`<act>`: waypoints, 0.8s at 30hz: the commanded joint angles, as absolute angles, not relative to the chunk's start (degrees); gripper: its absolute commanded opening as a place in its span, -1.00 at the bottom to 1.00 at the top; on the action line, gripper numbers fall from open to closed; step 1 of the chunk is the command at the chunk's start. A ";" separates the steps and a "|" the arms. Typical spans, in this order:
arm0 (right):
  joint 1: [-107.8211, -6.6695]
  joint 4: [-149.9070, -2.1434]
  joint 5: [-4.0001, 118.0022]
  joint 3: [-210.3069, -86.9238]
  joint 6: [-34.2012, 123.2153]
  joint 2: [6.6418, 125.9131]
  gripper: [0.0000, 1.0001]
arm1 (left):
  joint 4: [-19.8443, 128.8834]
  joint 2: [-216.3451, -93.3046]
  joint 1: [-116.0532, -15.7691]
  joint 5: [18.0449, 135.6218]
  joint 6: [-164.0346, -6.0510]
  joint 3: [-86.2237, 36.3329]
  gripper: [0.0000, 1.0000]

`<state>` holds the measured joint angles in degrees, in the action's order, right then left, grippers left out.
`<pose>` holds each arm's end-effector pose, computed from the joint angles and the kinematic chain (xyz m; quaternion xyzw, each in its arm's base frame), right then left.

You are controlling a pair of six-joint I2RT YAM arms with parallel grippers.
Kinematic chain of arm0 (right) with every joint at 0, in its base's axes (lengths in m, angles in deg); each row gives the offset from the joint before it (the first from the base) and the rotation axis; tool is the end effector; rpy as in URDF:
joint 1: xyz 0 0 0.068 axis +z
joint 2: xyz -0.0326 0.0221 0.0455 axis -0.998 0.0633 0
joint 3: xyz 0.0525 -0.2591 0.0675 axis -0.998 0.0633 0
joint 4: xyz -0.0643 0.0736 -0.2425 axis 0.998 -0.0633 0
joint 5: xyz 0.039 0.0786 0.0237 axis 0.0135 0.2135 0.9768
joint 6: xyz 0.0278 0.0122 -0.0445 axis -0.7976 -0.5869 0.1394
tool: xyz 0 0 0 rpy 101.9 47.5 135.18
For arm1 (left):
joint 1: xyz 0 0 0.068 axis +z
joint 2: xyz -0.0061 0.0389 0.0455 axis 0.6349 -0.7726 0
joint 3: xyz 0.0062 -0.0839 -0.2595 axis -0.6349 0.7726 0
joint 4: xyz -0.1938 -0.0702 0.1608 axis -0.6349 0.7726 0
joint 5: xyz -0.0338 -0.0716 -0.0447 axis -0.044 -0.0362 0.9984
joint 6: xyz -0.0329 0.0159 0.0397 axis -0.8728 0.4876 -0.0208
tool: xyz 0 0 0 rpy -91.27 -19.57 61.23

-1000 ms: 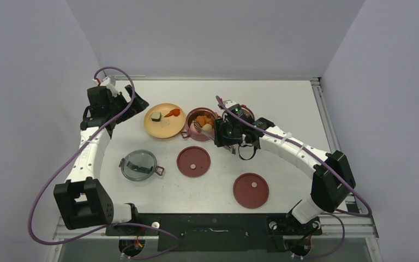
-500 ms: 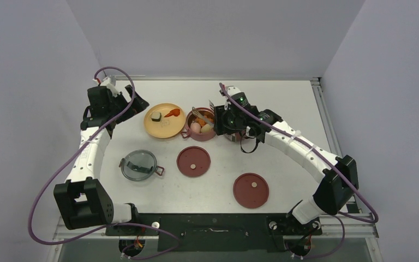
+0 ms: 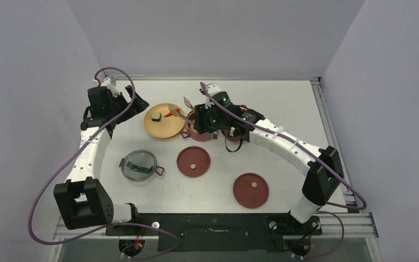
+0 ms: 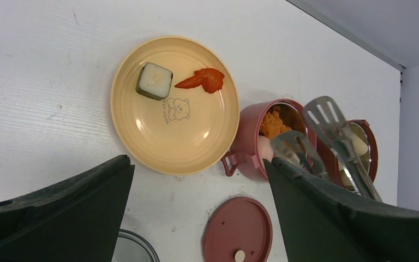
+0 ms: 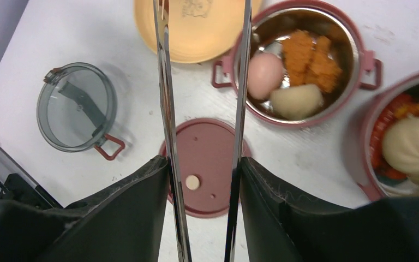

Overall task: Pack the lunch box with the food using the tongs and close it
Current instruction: Pick up the fake food from the plate.

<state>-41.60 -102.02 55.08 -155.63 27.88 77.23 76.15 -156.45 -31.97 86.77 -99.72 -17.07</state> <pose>0.2597 0.2626 0.3323 -0.1870 0.8702 0.2912 0.3507 0.3030 0.0285 0.3177 -0.1776 0.8497 -0.2145 0.4477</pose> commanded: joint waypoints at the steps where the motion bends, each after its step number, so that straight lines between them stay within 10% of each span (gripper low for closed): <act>1: -37.83 -94.51 56.43 -160.98 28.87 83.24 -0.04 | 73.32 -154.22 -32.10 86.59 -99.22 -17.63 0.95; 24: -38.96 -98.18 61.78 -180.28 36.27 107.63 -0.01 | 73.15 -153.65 -31.96 87.77 -99.57 -17.73 0.95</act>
